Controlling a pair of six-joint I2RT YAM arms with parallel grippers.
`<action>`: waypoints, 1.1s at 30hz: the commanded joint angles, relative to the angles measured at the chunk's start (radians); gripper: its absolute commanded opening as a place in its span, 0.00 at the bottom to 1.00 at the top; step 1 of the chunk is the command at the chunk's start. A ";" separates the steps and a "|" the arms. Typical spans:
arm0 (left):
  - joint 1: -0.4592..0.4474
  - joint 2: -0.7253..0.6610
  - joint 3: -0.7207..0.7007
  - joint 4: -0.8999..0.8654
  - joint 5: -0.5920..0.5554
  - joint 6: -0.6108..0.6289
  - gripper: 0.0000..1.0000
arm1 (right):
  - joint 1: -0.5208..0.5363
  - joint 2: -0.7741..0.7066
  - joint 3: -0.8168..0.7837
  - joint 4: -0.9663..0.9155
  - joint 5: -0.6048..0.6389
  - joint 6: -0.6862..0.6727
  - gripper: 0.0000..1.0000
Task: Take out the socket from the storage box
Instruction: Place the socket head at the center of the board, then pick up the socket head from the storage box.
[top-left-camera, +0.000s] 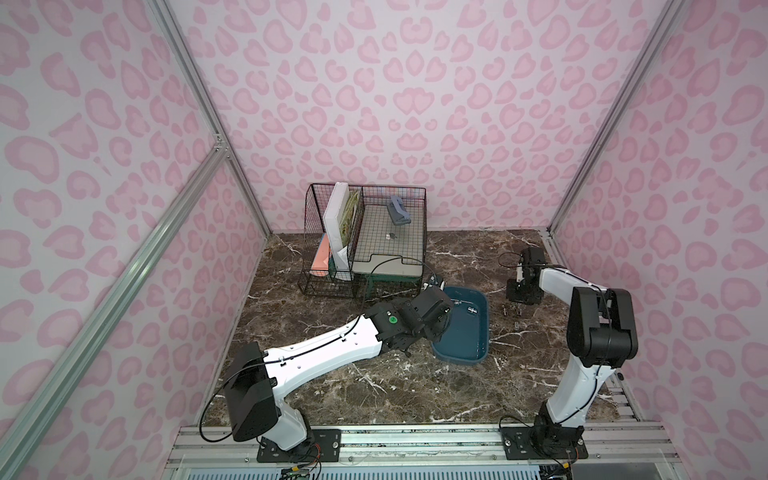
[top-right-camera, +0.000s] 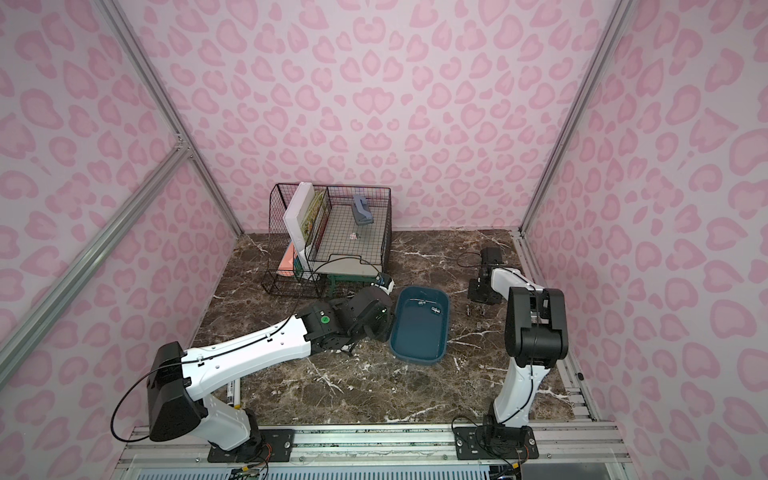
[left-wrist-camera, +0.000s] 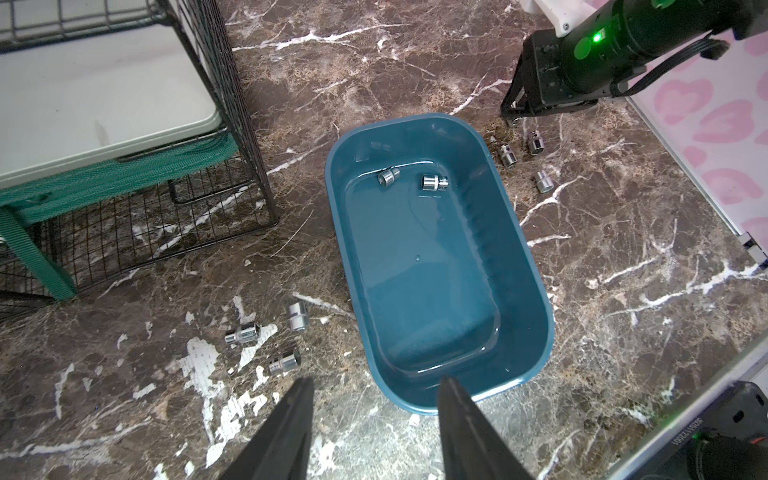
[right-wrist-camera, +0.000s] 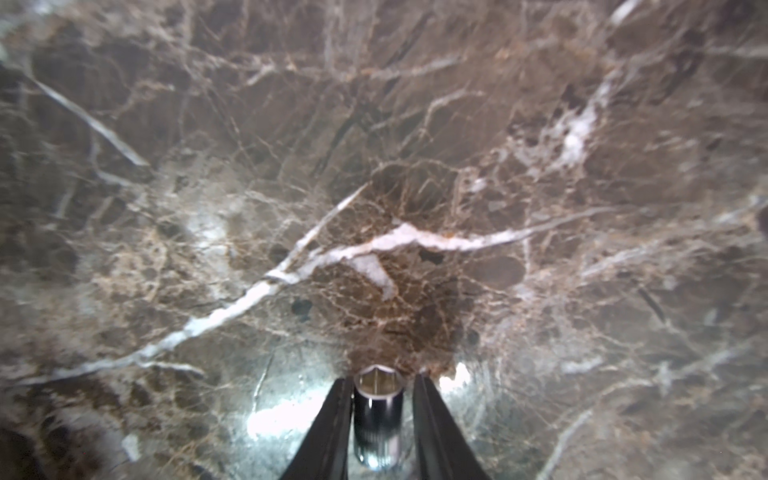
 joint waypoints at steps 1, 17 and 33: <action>0.000 0.012 0.019 -0.006 -0.009 0.010 0.53 | 0.000 -0.029 0.012 -0.002 -0.006 0.002 0.34; 0.016 0.306 0.276 0.002 0.040 0.095 0.53 | 0.017 -0.314 -0.068 -0.075 -0.049 0.024 0.35; 0.062 0.626 0.513 0.005 0.084 0.120 0.53 | 0.009 -0.597 -0.184 -0.120 -0.084 0.069 0.35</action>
